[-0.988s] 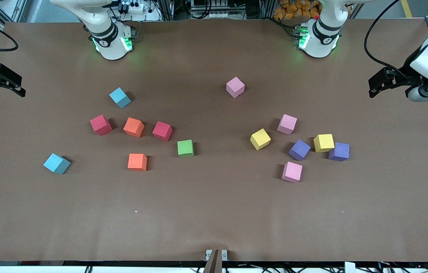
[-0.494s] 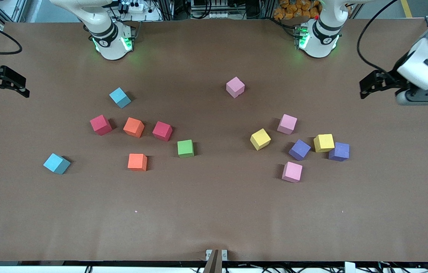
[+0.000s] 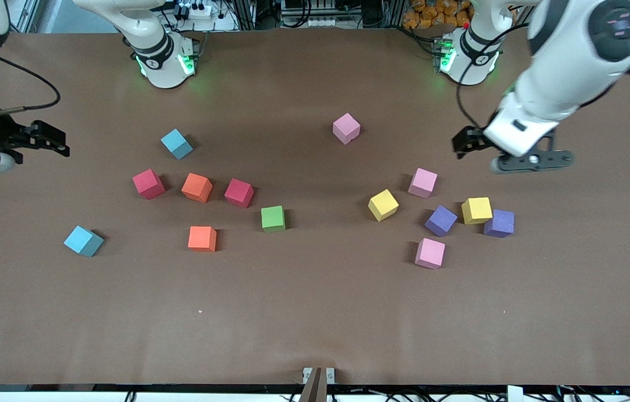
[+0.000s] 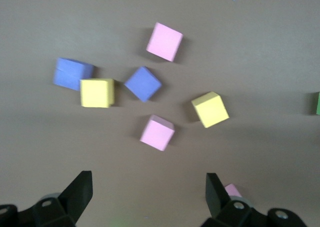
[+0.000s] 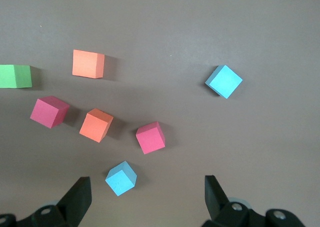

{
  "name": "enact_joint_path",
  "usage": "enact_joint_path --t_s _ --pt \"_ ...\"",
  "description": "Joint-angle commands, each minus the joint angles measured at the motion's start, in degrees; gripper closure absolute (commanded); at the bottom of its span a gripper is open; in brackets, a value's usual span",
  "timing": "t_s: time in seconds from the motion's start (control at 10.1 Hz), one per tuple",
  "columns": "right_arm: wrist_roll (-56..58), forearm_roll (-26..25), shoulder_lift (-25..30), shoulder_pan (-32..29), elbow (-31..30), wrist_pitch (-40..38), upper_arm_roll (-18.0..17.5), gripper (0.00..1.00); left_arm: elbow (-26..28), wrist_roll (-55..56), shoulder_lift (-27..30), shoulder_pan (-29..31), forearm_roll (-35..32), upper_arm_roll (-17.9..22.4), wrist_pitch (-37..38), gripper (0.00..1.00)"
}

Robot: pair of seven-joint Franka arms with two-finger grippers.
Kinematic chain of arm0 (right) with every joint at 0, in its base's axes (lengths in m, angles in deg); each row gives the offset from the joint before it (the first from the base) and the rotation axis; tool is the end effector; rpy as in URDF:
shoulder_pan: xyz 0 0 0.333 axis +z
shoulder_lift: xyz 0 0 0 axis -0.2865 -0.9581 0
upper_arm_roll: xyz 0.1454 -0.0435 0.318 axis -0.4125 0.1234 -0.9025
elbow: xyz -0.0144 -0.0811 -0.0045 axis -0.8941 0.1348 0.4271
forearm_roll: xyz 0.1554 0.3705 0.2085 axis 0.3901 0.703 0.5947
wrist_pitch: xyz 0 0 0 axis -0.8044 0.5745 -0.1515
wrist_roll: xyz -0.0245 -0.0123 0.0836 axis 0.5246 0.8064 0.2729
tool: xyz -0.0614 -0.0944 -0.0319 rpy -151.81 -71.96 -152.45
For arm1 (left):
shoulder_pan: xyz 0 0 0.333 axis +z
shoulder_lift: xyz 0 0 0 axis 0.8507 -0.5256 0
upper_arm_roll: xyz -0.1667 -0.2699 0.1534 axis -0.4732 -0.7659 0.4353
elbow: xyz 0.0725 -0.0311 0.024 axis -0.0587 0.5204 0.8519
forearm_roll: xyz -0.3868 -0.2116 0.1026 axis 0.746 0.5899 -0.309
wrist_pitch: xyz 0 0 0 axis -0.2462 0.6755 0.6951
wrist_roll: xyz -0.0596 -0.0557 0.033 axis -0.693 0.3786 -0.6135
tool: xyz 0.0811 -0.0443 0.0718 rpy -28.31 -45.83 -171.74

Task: Form number 2 with 11 blocks
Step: 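Reach the left gripper to the pink cube while the right gripper reaches the red cube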

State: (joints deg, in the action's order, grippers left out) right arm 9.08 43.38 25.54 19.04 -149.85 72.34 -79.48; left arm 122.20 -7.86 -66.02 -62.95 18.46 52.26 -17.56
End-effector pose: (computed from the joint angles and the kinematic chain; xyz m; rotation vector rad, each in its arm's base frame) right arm 0.6136 -0.0081 0.5863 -3.1169 -0.2323 0.1124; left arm 0.5757 -0.2516 0.5358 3.1171 0.1616 -0.0842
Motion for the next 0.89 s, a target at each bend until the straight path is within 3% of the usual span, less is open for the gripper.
enact_joint_path --t_s 0.0,0.3,0.79 --pt "-0.8 -0.8 0.9 0.5 -5.0 4.4 -0.3 0.00 9.5 10.7 1.2 -2.4 1.8 -2.9 -8.8 0.00" --pt "-0.8 -0.7 0.3 2.3 -8.8 5.7 -0.3 0.00 17.6 26.0 -1.1 -6.2 1.8 -6.8 -20.2 0.00" --pt "-0.9 -0.7 -8.5 6.0 -9.7 13.2 -0.3 0.00 19.0 48.9 -10.2 -16.5 1.3 -7.0 -28.3 0.00"
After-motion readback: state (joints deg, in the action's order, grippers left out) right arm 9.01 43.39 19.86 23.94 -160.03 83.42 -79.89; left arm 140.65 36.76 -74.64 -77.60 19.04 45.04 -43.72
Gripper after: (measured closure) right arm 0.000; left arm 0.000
